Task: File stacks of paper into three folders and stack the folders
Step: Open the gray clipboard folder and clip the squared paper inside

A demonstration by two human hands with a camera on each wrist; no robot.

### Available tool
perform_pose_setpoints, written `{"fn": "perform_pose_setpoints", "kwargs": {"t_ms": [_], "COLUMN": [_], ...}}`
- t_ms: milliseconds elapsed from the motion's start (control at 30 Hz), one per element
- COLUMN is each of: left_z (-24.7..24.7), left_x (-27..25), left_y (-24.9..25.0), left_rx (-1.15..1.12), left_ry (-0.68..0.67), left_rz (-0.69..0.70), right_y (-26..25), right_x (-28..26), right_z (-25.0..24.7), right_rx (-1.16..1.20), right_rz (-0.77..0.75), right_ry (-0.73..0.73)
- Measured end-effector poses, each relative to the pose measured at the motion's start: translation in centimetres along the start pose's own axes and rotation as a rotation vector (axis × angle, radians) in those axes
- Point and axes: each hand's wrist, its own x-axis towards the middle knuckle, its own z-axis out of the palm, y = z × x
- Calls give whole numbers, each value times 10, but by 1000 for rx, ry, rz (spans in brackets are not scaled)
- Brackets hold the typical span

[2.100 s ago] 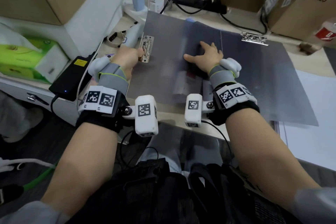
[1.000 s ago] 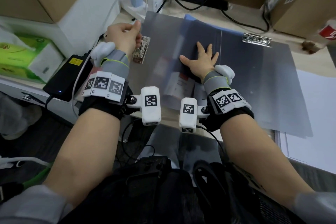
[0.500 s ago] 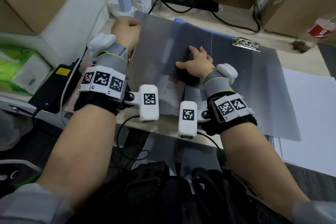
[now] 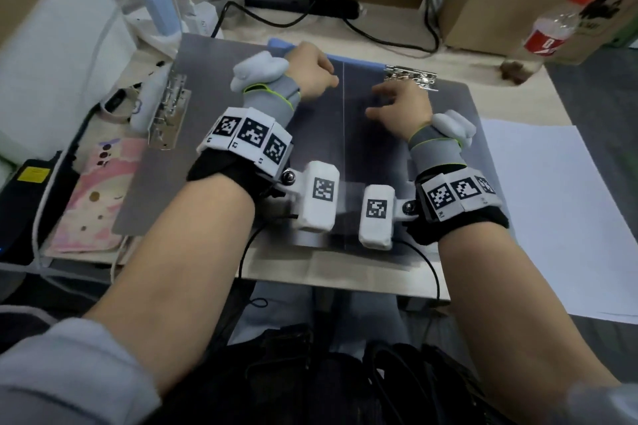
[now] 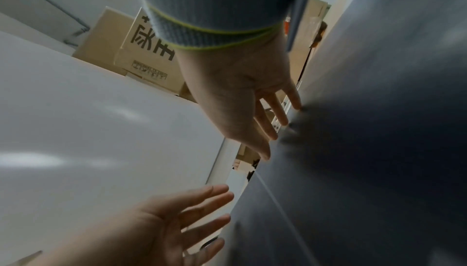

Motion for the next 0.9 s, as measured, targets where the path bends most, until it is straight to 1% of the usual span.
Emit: {"fn": "perform_pose_setpoints", "kwargs": {"t_ms": [167,233,300,367,500,667,800,900], "left_z": [36,50,60,68,76,79,78,76], "left_x": [29,41,50,58,75,93,104,108], "left_y": [14,21,26,31,32,29,26,28], "left_rx": [14,35,41,40,31,42,80,158], "left_ry": [-13,-33,-61,-57,14,40,31,3], "left_rz": [-16,-5,26,59,90,135,158,204], "right_y": [31,42,49,53,58,60,62,61], "right_x": [7,9,9,9,11,17,19,20], "right_z": [-2,1,5,7,7,5,7,8], "right_rx": [-174,-191,-197,-190,-166,-156,-154,-160], "right_rz": [21,42,30,14,-27,-34,-43,-40], "right_ry": [-91,-113,-131,-122,-67,-53,-48,-53]}}
